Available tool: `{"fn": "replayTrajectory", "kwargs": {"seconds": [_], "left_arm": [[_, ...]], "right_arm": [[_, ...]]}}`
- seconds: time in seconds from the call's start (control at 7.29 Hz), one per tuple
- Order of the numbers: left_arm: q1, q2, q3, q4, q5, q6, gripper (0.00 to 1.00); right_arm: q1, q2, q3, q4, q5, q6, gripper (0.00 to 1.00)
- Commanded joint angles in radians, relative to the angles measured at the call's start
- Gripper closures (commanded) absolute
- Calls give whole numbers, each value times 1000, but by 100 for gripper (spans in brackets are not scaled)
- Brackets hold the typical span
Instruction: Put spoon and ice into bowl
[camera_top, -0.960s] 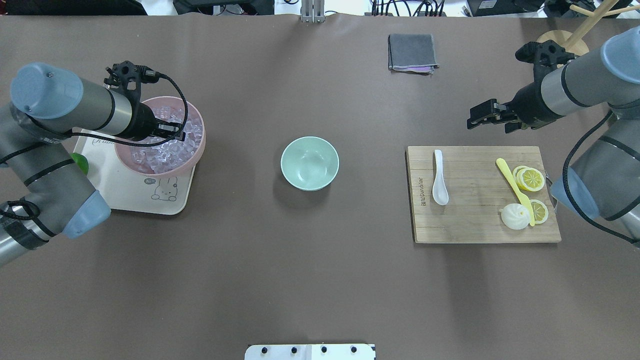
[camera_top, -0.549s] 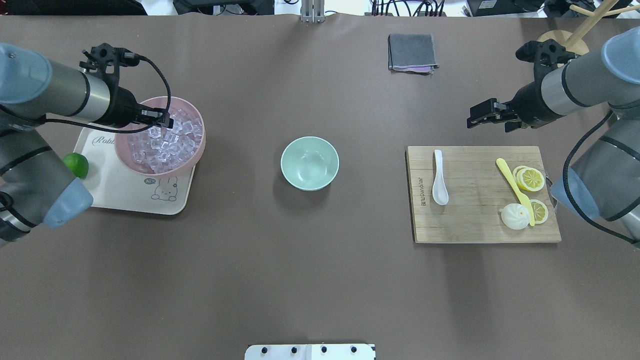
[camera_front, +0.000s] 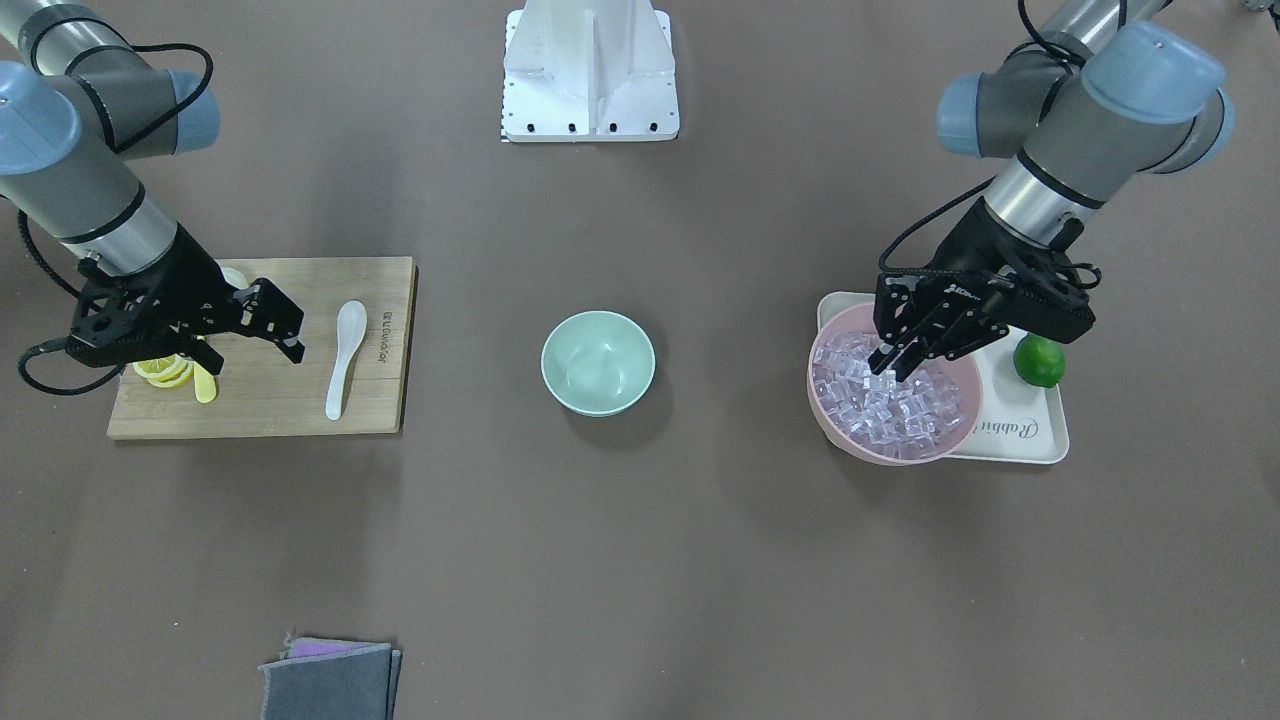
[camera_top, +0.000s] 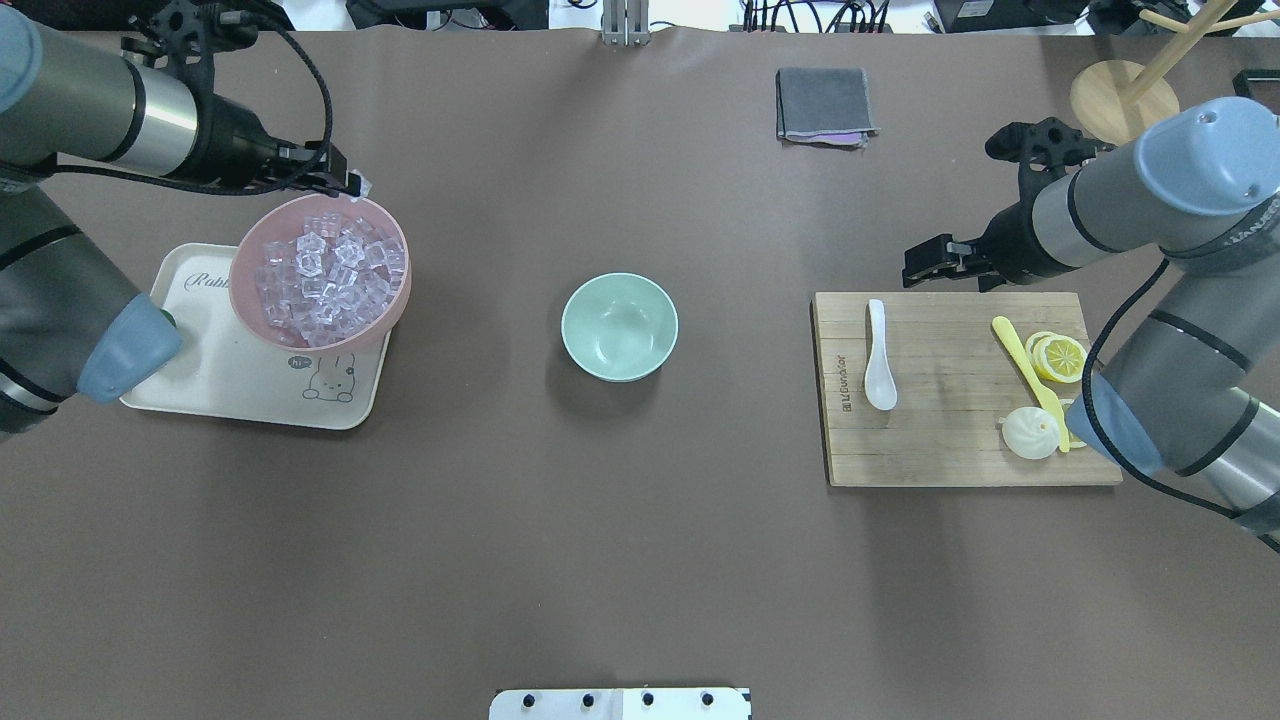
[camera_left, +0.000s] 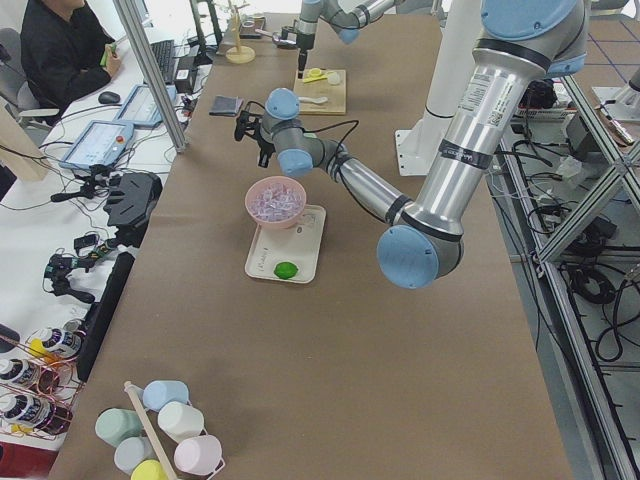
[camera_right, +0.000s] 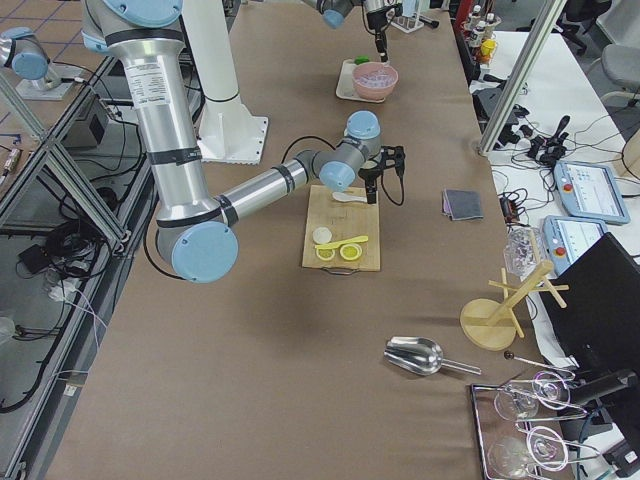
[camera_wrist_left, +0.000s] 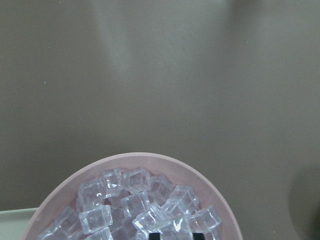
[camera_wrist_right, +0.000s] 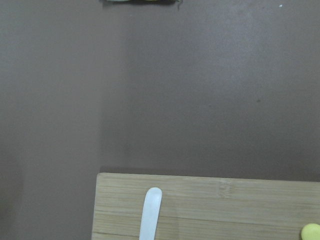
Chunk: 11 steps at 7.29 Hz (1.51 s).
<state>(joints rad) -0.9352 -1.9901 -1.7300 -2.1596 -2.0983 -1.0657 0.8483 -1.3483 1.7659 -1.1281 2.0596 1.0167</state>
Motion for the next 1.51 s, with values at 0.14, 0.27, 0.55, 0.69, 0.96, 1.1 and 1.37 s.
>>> {"fn": "replayTrajectory", "kwargs": {"seconds": [0.14,0.27,0.55,0.69,0.96,1.1,1.37], "left_arm": [[19,-65,7,32,7,-62,100],[27,-70,6,32,6,-62,100],[53,-81,7,32,12,-60,100],[53,-79,7,32,11,-60,100],[53,-78,7,30,12,-57,100],[53,-78,15,29,11,-56,100],[53,-78,18,27,11,-53,100]], "right_arm": [[-130,15,-49,-10,-126,16,0],[-159,27,-80,-10,-146,14,0],[-164,67,-134,-12,-148,16,8],[-158,87,-122,-57,-147,14,12],[-155,97,-74,-119,-145,14,12],[-152,98,-72,-119,-142,14,12],[-152,110,-83,-127,-147,14,12]]}}
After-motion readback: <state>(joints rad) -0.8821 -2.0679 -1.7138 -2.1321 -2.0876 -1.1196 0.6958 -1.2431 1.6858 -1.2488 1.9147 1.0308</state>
